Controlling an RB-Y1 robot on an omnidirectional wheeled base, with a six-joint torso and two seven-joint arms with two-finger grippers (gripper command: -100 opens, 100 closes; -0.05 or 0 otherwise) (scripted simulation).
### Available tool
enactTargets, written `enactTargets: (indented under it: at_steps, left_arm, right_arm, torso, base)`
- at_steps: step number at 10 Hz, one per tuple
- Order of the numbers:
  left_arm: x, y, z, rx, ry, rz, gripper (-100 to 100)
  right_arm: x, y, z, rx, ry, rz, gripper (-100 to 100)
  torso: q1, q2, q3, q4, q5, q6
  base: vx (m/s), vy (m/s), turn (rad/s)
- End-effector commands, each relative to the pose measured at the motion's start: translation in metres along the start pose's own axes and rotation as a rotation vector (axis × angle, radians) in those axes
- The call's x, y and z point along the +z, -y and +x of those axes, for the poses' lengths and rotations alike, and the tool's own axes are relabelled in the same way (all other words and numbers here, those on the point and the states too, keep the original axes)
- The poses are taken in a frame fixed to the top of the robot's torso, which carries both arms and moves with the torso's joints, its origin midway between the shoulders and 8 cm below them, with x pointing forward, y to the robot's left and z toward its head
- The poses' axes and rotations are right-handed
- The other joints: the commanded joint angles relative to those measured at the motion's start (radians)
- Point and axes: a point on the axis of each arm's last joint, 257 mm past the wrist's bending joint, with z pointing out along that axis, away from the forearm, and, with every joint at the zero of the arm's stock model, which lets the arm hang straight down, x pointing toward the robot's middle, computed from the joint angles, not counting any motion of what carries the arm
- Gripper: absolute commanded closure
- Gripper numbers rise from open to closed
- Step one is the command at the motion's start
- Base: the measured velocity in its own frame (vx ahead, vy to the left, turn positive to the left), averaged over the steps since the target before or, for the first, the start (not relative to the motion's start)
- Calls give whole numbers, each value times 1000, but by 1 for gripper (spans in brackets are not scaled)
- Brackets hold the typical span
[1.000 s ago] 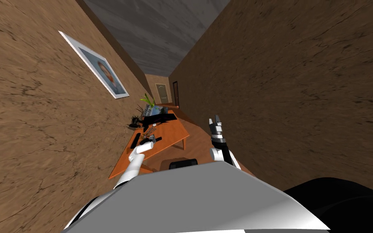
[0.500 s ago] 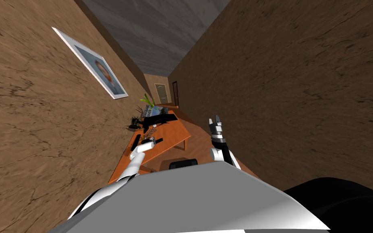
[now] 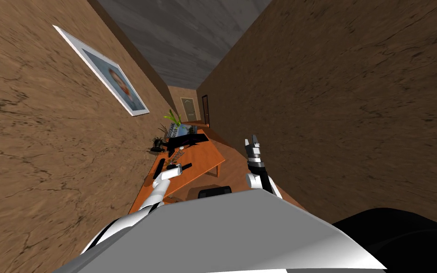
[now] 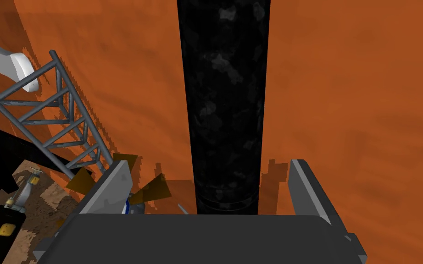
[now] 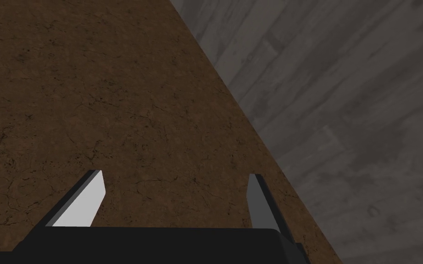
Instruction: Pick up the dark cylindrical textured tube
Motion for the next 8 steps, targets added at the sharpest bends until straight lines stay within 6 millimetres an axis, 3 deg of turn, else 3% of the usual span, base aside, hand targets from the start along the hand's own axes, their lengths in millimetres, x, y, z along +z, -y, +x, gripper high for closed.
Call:
enactTargets:
  at_steps: [1, 2, 3, 8]
  left_arm:
    - [0, 0, 0, 0, 0, 0, -100]
    - [0, -2, -1, 0, 1, -4, 0]
    - [4, -3, -9, -20, 17, -3, -100]
    - [11, -10, -29, -67, 53, -3, -100]
  right_arm:
    - [0, 0, 0, 0, 0, 0, 0]
    - [0, 0, 0, 0, 0, 0, 0]
    - [0, 0, 0, 0, 0, 0, 0]
    - [0, 0, 0, 0, 0, 0, 0]
  torso:
    - [0, 0, 0, 0, 0, 0]
    - [-1, 1, 0, 0, 0, 0]
    - [-2, 1, 1, 0, 0, 0]
    - [0, 4, 2, 1, 0, 1]
  base:
    - [12, 13, -2]
    - [0, 0, 0]
    - [-13, 18, -156]
    - [-27, 33, -144]
